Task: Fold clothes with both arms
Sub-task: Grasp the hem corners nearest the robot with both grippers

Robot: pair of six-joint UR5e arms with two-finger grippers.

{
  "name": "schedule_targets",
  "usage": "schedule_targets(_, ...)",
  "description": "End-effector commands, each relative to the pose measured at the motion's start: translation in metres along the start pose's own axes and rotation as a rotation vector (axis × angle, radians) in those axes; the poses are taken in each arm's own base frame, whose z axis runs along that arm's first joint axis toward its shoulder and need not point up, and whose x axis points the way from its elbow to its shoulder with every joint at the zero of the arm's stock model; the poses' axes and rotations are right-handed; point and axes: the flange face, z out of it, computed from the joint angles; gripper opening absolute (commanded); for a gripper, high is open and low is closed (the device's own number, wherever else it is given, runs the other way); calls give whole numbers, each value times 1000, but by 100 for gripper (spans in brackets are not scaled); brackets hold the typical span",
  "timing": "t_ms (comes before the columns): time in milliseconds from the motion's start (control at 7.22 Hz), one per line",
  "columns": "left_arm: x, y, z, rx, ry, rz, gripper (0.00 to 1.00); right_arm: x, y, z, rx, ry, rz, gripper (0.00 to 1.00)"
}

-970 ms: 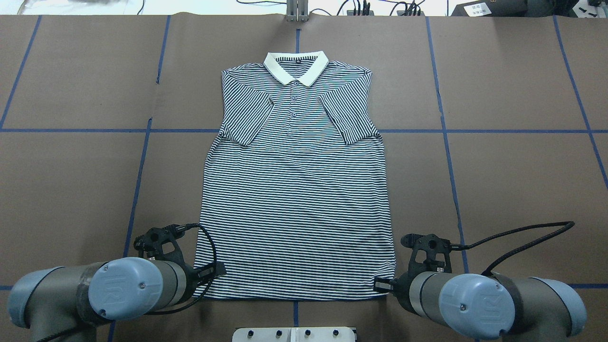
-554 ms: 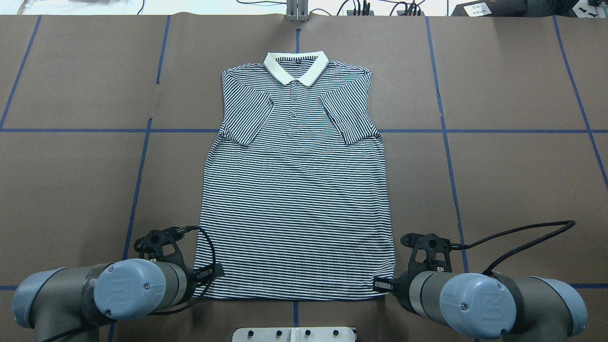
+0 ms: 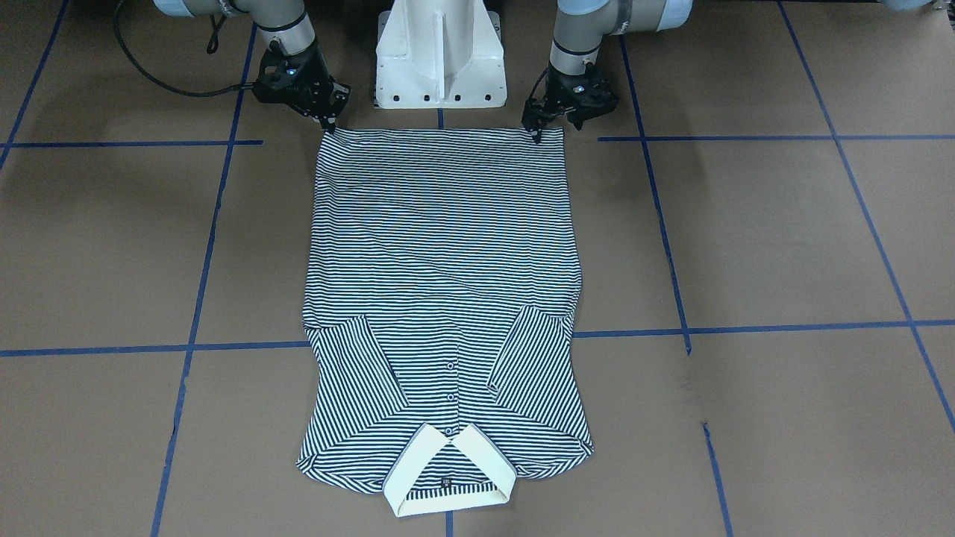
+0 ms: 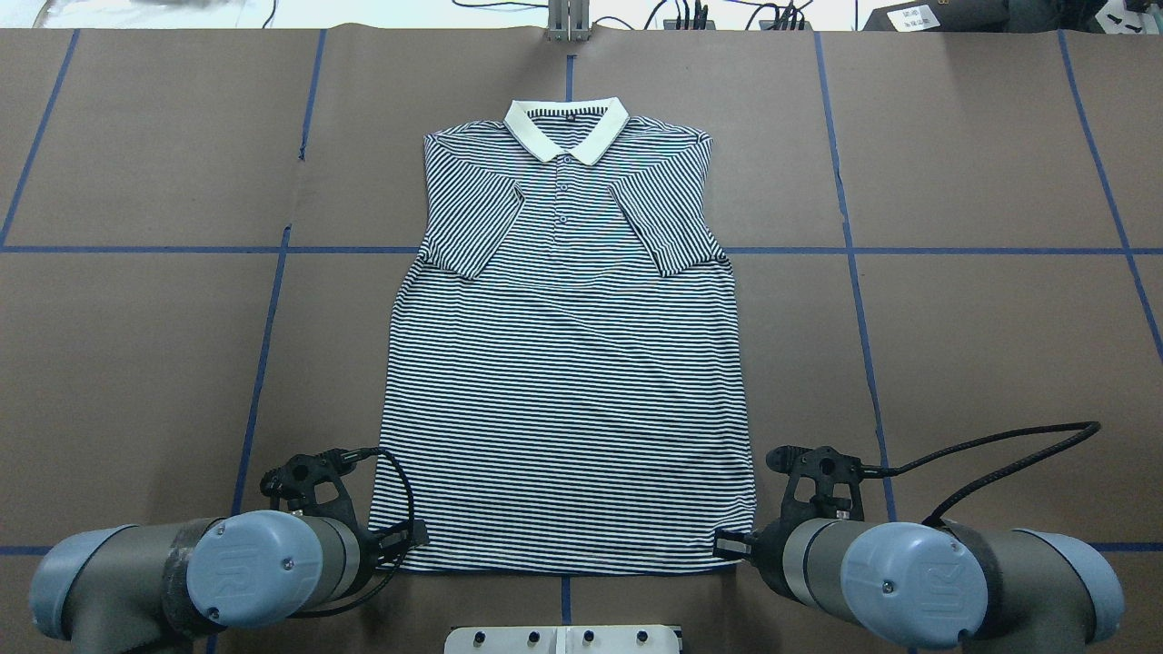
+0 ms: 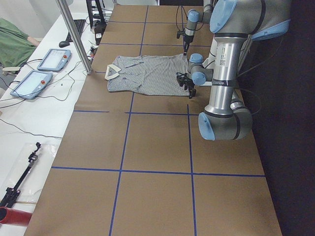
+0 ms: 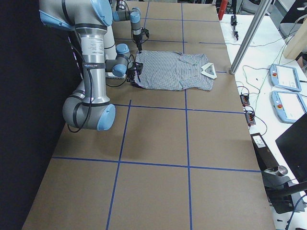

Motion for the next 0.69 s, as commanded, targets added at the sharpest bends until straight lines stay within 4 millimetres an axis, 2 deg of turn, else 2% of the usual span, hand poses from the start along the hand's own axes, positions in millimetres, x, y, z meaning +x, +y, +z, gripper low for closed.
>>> schedule_targets(0,0,1,0,-3,-1,1,27,-1,-2,-3,2,-6,2,0)
schedule_targets(277,2,2,-2,-4,4,2,0,1,-2,-5,2,-6,2,0)
schedule_targets(554,7,2,-7,-6,17,2,0,2,-2,-5,2,-4,3,0)
